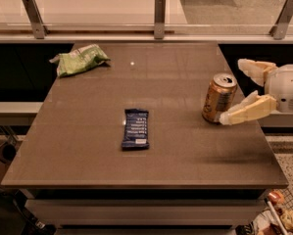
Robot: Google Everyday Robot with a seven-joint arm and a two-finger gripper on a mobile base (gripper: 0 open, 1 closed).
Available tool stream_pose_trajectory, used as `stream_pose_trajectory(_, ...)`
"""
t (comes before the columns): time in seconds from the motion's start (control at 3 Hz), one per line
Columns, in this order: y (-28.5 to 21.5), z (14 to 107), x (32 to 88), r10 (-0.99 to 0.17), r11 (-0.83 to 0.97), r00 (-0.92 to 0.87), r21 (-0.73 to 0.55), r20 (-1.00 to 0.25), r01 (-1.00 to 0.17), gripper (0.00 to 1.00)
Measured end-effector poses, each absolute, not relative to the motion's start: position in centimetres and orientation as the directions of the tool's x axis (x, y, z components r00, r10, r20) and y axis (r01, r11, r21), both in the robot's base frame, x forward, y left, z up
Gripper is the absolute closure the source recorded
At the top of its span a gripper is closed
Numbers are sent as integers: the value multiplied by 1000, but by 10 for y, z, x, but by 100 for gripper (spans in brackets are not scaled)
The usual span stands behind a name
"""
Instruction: Move orange can near green jalapeno chip bag
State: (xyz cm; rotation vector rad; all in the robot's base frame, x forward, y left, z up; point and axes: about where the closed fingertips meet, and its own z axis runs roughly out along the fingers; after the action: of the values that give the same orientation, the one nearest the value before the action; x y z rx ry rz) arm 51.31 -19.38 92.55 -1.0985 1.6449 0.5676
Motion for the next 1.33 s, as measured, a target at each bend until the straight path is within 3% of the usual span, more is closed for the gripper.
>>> stream_pose_trajectory(1.0, -163, 884, 532, -253, 446, -27, -92, -967, -890, 0)
stream_pose_trajectory(1.33, -161, 884, 532, -253, 441, -25, -92, -967, -893, 17)
